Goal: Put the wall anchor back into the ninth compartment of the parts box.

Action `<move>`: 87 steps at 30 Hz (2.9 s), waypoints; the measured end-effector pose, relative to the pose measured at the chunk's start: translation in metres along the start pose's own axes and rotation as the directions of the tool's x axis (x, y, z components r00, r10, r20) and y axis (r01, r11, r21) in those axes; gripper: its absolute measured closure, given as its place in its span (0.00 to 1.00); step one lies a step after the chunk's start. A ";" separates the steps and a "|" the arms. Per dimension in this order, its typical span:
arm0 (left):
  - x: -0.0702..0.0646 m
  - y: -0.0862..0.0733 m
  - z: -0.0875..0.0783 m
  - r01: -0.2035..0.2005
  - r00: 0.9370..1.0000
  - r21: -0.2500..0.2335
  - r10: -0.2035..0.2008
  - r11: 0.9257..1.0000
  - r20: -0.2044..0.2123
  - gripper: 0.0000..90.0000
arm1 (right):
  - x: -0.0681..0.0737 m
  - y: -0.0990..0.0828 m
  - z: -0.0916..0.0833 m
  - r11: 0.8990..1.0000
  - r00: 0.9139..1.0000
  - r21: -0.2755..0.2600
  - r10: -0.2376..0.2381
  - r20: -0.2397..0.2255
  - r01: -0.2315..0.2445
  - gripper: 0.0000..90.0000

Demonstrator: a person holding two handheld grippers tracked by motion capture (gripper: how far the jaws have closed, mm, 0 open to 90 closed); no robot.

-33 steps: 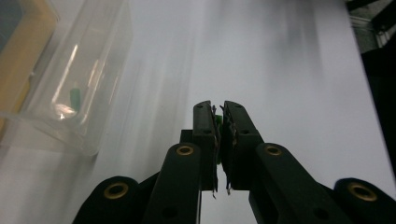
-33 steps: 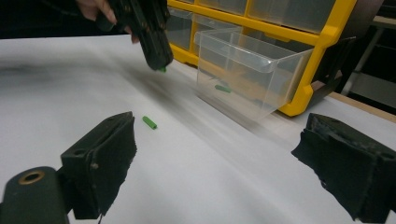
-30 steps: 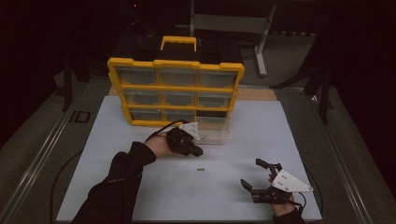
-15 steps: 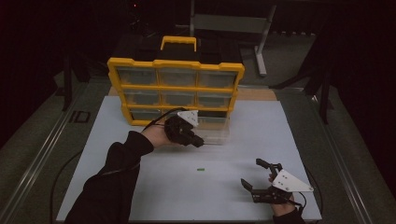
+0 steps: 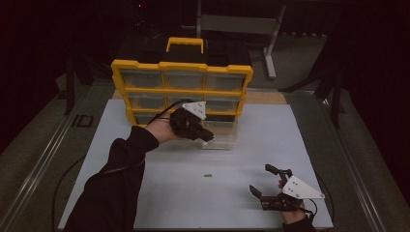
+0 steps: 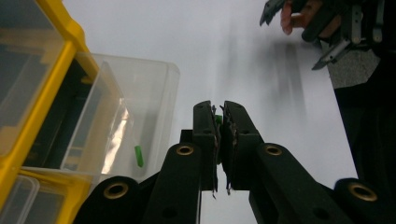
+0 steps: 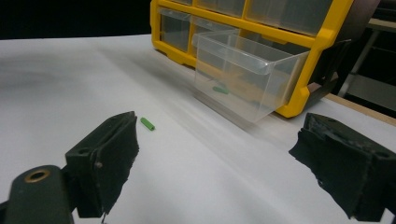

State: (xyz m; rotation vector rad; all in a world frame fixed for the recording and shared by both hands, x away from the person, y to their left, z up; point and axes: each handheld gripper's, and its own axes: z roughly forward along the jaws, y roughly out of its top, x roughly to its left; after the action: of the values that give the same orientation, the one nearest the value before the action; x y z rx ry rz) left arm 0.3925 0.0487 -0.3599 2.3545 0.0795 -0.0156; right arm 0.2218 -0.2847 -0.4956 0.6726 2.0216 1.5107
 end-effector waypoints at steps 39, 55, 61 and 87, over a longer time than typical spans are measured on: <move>0.040 0.001 0.043 0.122 0.986 0.011 -0.120 0.993 -0.113 0.95 | 0.000 0.000 0.000 1.000 1.000 0.002 -0.002 -0.007 0.002 0.13; 0.049 -0.005 0.053 0.232 0.959 0.040 -0.222 0.972 -0.178 0.72 | 0.000 0.000 -0.001 1.000 1.000 0.002 0.003 -0.008 -0.003 0.13; 0.043 -0.007 0.048 0.236 0.957 0.034 -0.227 0.971 -0.179 0.46 | 0.000 0.000 0.000 1.000 1.000 0.003 -0.001 -0.006 0.001 0.13; -0.011 -0.036 0.042 0.204 0.975 -0.015 -0.205 0.979 -0.091 0.04 | 0.001 0.000 0.001 1.000 1.000 0.012 -0.001 -0.005 0.001 0.13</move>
State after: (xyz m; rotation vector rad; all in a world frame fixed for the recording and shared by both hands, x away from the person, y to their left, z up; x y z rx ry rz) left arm 0.3798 0.0438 -0.4150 2.3312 0.3666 -0.0068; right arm 0.2217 -0.2835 -0.4960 0.6729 2.0364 1.5018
